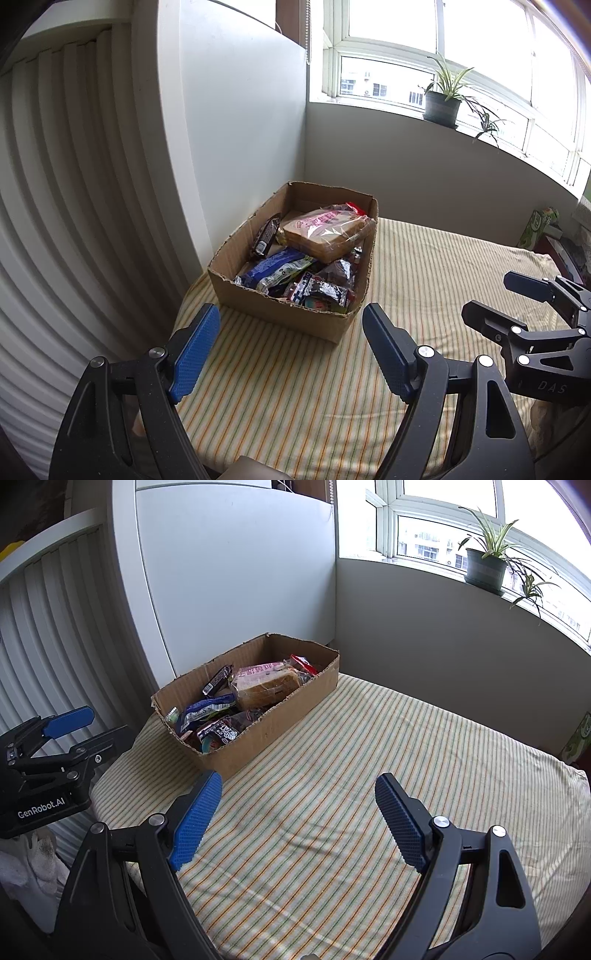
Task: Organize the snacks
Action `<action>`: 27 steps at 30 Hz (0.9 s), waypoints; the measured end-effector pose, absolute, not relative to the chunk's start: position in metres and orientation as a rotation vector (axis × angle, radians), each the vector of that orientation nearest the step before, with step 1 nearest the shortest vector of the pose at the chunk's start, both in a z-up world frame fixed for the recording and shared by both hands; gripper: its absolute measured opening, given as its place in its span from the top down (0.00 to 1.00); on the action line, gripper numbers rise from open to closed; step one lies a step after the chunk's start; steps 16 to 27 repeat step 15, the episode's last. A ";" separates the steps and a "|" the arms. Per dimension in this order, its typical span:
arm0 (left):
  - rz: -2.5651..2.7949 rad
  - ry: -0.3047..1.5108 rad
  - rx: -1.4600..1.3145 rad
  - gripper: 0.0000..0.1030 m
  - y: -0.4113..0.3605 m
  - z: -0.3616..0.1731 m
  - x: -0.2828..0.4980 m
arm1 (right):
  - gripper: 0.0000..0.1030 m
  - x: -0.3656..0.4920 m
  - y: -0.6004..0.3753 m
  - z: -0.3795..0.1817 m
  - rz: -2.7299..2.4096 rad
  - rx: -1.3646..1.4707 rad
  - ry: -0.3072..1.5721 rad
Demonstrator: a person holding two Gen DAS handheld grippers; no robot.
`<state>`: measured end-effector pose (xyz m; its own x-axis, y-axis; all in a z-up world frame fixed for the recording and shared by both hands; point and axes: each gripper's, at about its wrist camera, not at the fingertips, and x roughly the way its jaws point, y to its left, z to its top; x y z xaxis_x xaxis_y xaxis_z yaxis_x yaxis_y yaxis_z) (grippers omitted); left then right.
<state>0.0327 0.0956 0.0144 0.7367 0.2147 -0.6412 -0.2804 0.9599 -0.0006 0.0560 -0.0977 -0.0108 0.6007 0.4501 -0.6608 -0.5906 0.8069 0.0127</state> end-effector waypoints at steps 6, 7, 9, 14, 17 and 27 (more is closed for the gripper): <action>0.280 0.689 -0.092 0.23 0.095 0.013 0.033 | 0.15 0.057 -0.100 -0.012 0.599 -0.210 0.704; 0.283 0.690 -0.094 0.23 0.095 0.013 0.033 | 0.15 0.057 -0.101 -0.012 0.597 -0.206 0.706; 0.284 0.696 -0.111 0.23 0.097 0.012 0.034 | 0.15 0.059 -0.102 -0.013 0.595 -0.200 0.710; 0.275 0.702 -0.097 0.23 0.096 0.010 0.036 | 0.15 0.059 -0.104 -0.015 0.590 -0.203 0.711; 0.265 0.703 -0.100 0.23 0.095 0.009 0.036 | 0.15 0.060 -0.104 -0.016 0.588 -0.203 0.713; 0.265 0.703 -0.100 0.23 0.095 0.009 0.036 | 0.15 0.060 -0.104 -0.016 0.588 -0.203 0.713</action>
